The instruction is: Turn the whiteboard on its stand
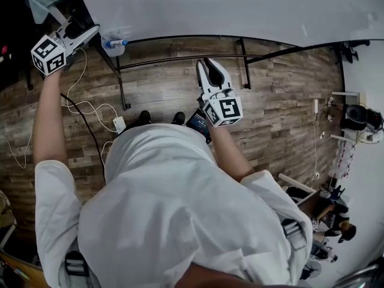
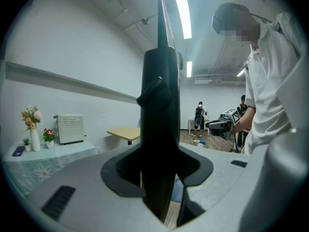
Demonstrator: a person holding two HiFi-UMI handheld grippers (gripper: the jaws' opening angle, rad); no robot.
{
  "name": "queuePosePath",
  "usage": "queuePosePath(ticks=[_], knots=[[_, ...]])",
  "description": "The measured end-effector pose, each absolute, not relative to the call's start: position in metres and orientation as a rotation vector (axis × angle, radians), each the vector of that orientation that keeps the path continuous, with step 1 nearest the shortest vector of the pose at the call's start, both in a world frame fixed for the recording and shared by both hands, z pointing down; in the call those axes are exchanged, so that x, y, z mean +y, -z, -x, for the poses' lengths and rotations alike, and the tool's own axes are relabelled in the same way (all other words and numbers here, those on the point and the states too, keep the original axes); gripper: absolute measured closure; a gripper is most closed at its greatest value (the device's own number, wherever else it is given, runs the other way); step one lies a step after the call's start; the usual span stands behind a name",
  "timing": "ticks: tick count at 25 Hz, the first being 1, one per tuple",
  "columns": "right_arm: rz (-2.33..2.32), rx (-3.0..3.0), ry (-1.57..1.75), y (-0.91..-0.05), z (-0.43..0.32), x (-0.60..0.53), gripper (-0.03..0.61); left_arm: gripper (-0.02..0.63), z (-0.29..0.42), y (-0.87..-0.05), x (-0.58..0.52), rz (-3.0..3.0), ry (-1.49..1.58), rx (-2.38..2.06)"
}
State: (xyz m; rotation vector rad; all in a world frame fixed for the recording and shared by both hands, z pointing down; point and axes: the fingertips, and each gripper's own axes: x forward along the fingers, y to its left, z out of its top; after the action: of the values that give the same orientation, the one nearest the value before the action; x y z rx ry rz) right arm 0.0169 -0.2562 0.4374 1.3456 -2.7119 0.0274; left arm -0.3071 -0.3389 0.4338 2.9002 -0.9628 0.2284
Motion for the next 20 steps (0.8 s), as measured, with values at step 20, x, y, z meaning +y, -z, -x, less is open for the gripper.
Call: queuePosePath(ticks=[20], knots=[[-1.333, -2.715, -0.031, -0.439, -0.020, -0.242, 0.509, 0.378, 0.341, -0.437, -0.327, -2.878, -0.291, -1.124]])
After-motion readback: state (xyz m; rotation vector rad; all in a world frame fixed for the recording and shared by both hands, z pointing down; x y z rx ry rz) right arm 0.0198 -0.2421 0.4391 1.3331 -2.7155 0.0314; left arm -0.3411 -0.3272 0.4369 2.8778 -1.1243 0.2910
